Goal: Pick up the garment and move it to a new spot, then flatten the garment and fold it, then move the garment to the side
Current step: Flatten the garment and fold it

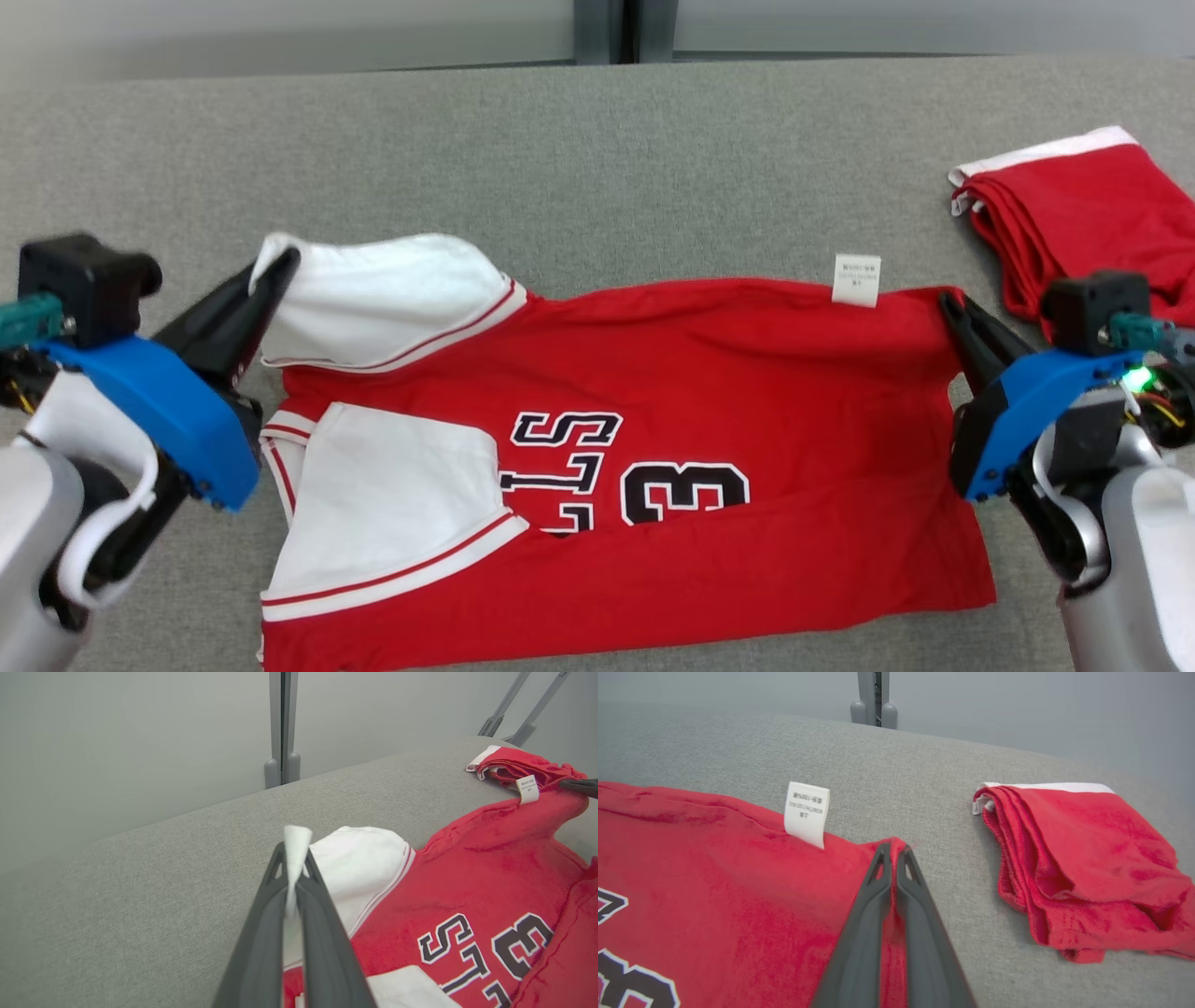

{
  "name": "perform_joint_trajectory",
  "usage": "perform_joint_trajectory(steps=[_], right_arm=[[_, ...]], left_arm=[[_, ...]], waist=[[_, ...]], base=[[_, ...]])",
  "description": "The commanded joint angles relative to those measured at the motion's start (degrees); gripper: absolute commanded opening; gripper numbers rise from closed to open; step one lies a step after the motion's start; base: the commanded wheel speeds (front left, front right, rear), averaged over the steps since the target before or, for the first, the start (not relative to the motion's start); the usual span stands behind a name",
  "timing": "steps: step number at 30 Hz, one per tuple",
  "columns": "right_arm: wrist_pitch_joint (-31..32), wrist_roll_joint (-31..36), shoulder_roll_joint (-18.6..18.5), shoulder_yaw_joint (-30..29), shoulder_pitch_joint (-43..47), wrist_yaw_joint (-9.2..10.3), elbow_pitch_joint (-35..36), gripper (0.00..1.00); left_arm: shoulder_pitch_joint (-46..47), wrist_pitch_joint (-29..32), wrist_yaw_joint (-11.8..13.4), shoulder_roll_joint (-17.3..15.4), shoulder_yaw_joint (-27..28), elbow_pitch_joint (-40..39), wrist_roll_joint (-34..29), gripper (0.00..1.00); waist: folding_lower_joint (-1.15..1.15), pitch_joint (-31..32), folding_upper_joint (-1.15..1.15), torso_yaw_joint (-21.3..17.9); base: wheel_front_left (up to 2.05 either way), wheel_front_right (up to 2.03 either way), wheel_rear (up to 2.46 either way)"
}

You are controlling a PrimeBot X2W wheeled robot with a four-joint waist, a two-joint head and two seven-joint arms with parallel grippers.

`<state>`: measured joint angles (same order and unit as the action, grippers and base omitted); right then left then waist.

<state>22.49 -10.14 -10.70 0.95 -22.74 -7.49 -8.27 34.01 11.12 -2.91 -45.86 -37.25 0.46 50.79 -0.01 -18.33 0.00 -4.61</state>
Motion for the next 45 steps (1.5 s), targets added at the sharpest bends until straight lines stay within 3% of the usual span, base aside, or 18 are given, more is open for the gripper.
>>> perform_joint_trajectory(steps=[1, 8, 15, 16, 18, 19, 20, 27, 35, 45], right_arm=[[-0.7, -0.3, 0.4, -0.8, 3.2, 0.00, 1.5, 0.00], [-2.8, 0.8, 3.0, -4.2, 13.6, 0.00, 6.7, 0.00], [-5.2, 1.0, 5.9, -5.9, 19.7, 0.00, 7.2, 0.00], [-5.7, 1.1, 6.1, -6.0, 20.1, 0.00, 6.9, 0.08], [-6.6, 1.6, 6.5, -6.0, 20.7, 0.00, 6.4, 0.41], [-7.2, 1.6, 6.7, -6.2, 20.9, 0.00, 6.2, 0.71], [-7.6, 1.7, 6.9, -6.4, 21.1, 0.00, 6.0, 1.00], [-10.4, 1.4, 7.7, -8.5, 22.8, 0.00, 5.1, 1.00], [-14.6, 0.2, 7.8, -11.7, 22.7, 0.00, 3.8, 1.00], [-18.1, 0.4, 7.8, -10.7, 19.3, 0.00, -8.7, 1.00]], left_arm=[[-3.7, -1.6, 1.4, -0.8, 0.6, -2.2, 0.6, 0.00], [-17.9, -8.5, 6.0, -0.2, 0.3, -7.5, 3.8, 0.00], [-25.3, -13.5, 5.1, 2.4, -1.0, -4.8, 6.3, 0.00], [-25.9, -14.0, 4.8, 2.8, -1.3, -4.2, 6.6, 0.00], [-26.7, -15.4, 4.4, 3.8, -1.2, -2.9, 6.9, 0.04], [-27.1, -16.1, 4.0, 4.3, -1.3, -2.3, 7.2, 0.38], [-27.5, -16.9, 4.0, 4.8, -1.2, -1.7, 7.4, 1.00], [-30.0, -22.6, 4.5, 7.2, 1.3, 1.0, 9.0, 1.00], [-30.0, -25.9, 8.2, 10.1, 6.5, 1.0, 6.7, 1.00], [-31.0, -26.3, 12.1, 15.4, 11.0, 3.9, 3.3, 1.00]], waist=[[0.01, 1.6, 0.00, -0.1], [0.01, 5.9, 0.00, 1.2], [0.01, 7.5, 0.00, 1.8], [0.01, 7.6, 0.00, 1.8], [0.01, 7.7, 0.00, 1.8], [0.01, 7.8, 0.00, 1.7], [0.01, 7.8, 0.00, 1.7], [0.01, 8.3, 0.00, 1.5], [0.01, 9.8, 0.00, 2.2], [0.01, 10.9, 0.00, 3.9]], base=[[0.00, 0.00, 0.00], [0.00, 0.00, 0.00], [0.00, 0.00, 0.00], [0.00, 0.00, 0.00], [0.00, 0.00, 0.00], [0.00, 0.00, 0.00], [0.00, 0.00, 0.00], [0.00, 0.00, 0.00], [0.00, 0.00, 0.00], [0.00, 0.00, 0.00]])
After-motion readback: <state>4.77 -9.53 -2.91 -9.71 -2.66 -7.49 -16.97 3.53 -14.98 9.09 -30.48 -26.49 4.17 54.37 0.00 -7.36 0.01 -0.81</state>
